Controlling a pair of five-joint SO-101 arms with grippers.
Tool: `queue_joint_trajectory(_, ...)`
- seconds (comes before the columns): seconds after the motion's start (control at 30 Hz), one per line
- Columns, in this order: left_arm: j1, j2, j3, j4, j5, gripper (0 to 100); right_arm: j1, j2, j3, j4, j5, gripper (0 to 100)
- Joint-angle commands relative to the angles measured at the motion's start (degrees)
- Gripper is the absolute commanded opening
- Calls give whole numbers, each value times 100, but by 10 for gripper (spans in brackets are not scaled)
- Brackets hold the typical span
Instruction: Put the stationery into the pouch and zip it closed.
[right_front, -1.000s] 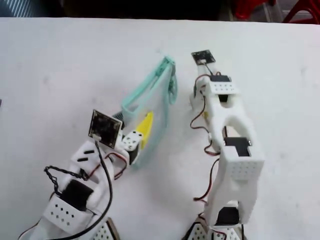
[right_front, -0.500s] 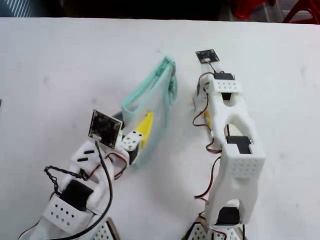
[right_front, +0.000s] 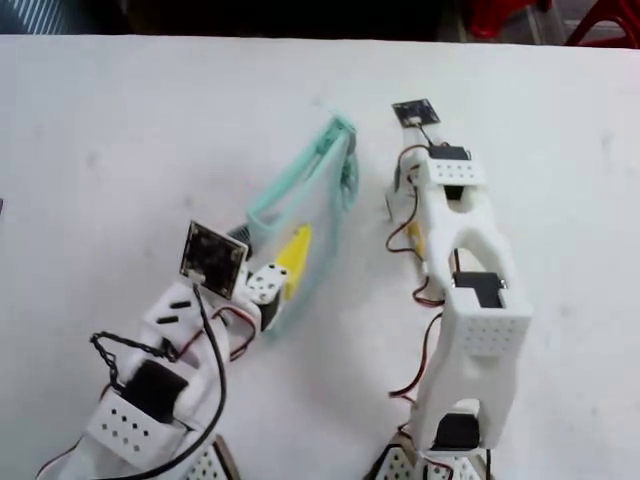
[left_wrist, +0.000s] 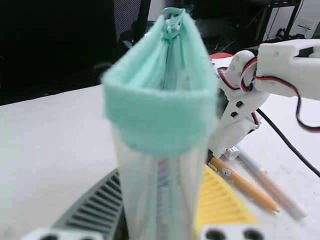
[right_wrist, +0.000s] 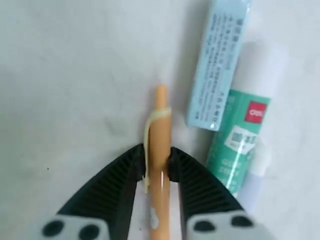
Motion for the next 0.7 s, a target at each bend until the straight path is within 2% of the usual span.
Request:
queue_joint_trajectory(0.0, 180, -145, -70, 18, -35, 140, 189, -207, 26, 145, -62, 16)
queue_joint_trajectory(0.43, 127, -145, -97, 167, -44, 134, 233, -374, 44, 154, -62, 16)
queue_joint_trajectory(0.67, -163, -136, -79, 167, -9, 134, 22, -681, 686, -92, -53, 16)
